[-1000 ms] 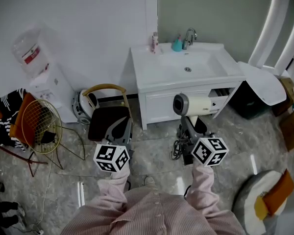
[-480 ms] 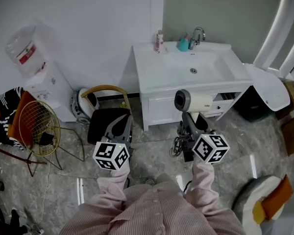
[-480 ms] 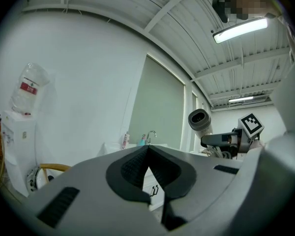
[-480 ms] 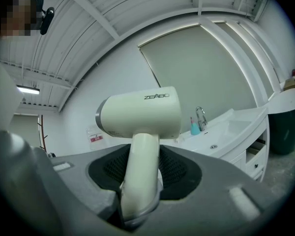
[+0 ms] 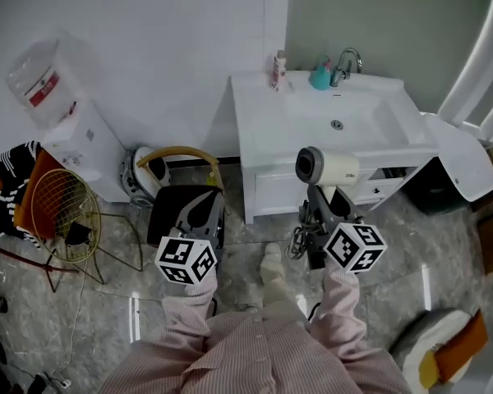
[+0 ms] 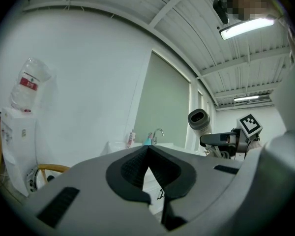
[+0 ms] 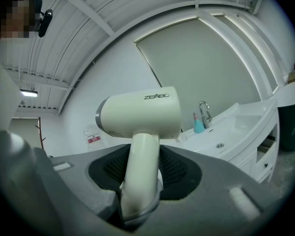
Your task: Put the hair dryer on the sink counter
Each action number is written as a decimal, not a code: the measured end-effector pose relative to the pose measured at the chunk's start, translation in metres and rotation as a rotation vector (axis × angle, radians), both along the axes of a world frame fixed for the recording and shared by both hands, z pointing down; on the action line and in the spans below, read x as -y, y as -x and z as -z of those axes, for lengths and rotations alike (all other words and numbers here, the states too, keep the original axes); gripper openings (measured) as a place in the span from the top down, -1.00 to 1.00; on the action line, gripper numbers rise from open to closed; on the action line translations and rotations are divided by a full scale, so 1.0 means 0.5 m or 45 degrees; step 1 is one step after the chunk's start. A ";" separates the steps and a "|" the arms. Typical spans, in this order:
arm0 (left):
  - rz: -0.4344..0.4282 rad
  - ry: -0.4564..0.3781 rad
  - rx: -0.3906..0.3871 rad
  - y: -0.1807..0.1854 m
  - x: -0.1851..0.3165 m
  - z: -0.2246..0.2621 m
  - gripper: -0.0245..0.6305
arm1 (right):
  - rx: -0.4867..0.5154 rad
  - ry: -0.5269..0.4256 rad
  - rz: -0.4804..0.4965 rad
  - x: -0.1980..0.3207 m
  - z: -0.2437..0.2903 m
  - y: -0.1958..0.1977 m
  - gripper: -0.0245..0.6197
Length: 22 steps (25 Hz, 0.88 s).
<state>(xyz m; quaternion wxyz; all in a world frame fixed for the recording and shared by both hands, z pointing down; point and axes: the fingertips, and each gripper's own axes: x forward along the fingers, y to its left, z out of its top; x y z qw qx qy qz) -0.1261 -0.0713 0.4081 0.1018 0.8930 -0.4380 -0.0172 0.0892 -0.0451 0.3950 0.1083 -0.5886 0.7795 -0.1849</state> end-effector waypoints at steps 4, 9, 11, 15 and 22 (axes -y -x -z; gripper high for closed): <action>0.021 0.020 0.009 -0.014 0.078 -0.016 0.93 | 0.020 0.012 0.013 0.091 -0.014 -0.020 0.42; 0.057 0.058 -0.012 -0.035 0.189 -0.025 0.93 | 0.022 0.044 0.051 0.215 -0.019 -0.040 0.42; 0.061 0.077 -0.021 -0.055 0.233 -0.030 0.93 | 0.020 0.060 0.065 0.265 -0.022 -0.054 0.42; 0.073 0.112 -0.027 -0.089 0.313 -0.040 0.93 | 0.026 0.089 0.097 0.358 -0.026 -0.077 0.42; 0.102 0.156 -0.055 -0.141 0.431 -0.059 0.93 | 0.057 0.144 0.162 0.491 -0.050 -0.108 0.42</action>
